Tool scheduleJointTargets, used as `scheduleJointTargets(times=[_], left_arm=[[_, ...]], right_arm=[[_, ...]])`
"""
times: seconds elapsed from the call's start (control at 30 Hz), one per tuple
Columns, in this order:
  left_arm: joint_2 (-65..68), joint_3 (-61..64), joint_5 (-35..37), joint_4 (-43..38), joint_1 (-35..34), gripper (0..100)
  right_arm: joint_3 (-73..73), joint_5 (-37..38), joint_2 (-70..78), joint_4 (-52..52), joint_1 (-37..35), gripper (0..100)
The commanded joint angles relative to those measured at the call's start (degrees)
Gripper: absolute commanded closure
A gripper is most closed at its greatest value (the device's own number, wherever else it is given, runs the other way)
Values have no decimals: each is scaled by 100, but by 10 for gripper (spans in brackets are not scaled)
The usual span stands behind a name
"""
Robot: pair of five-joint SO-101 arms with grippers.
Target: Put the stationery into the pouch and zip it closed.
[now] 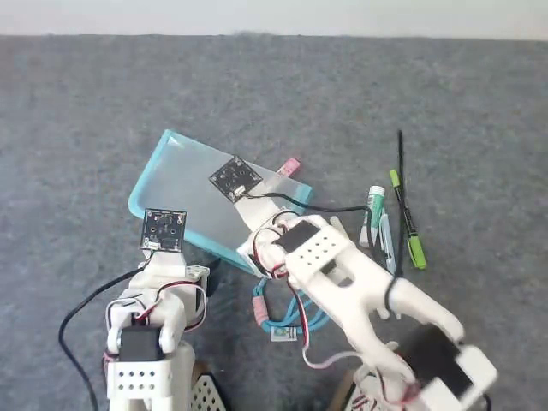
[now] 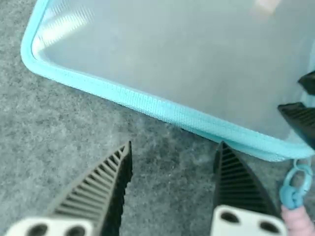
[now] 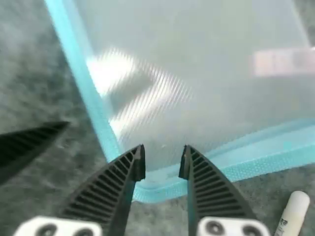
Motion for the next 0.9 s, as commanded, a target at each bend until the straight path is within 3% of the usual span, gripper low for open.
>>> scheduleJointTargets(times=[0.0, 0.13, 0.37, 0.5, 0.67, 0.87], left_arm=[[0, -57, 114, 35, -18, 741], [0, -57, 114, 35, -18, 741], [0, -57, 114, 35, -18, 741], [0, -57, 114, 35, -18, 741], [0, -57, 114, 35, -18, 741], [0, -57, 114, 35, -18, 741]], right_arm=[[-879, 141, 611, 215, 470, 861], [-1363, 167, 532, 1138, 760, 863], [-378, 422, -1402, 1209, 813, 861], [220, 431, -2202, 1332, 1226, 861], [352, 431, -1771, 1314, 1525, 861], [-185, 431, -505, 1279, 1182, 861]])
